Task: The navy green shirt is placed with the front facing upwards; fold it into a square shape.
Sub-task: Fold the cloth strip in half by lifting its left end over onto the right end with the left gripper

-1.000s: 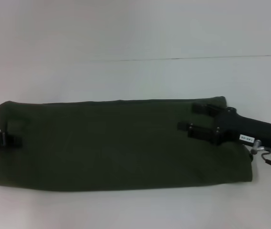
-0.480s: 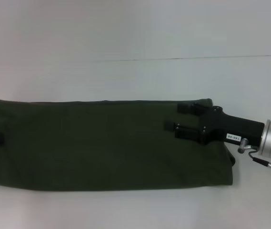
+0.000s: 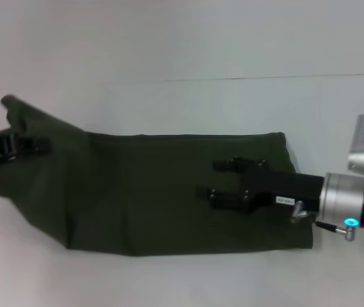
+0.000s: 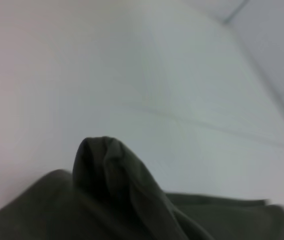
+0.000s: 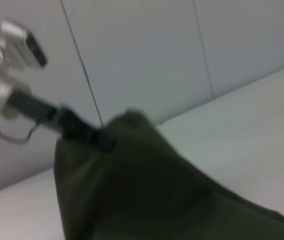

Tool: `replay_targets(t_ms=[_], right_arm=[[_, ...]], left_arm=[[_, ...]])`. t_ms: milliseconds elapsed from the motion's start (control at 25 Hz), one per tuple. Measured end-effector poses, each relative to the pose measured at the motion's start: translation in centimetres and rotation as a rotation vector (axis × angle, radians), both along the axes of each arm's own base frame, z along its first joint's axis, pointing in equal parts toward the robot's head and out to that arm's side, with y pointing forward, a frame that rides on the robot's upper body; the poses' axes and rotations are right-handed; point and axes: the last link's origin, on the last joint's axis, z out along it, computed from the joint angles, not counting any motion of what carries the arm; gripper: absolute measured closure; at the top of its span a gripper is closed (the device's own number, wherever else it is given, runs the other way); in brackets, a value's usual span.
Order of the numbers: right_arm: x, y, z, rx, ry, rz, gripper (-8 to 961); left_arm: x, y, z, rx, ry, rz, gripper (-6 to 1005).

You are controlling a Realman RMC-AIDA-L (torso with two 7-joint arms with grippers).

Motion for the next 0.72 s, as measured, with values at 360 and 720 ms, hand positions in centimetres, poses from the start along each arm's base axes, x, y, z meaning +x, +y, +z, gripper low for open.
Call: replay_targets(t_ms=[360, 720], right_arm=[[-1.0, 0.1, -3.2, 0.005, -0.083, 0.051, 133], [-0.8, 0.0, -4.3, 0.012, -0.118, 0.032, 133]], left_arm=[[4.2, 0.1, -0.7, -0.023, -0.198, -0.156, 879], [5.9, 0.5, -2.7, -0.064, -0.208, -0.193, 879]])
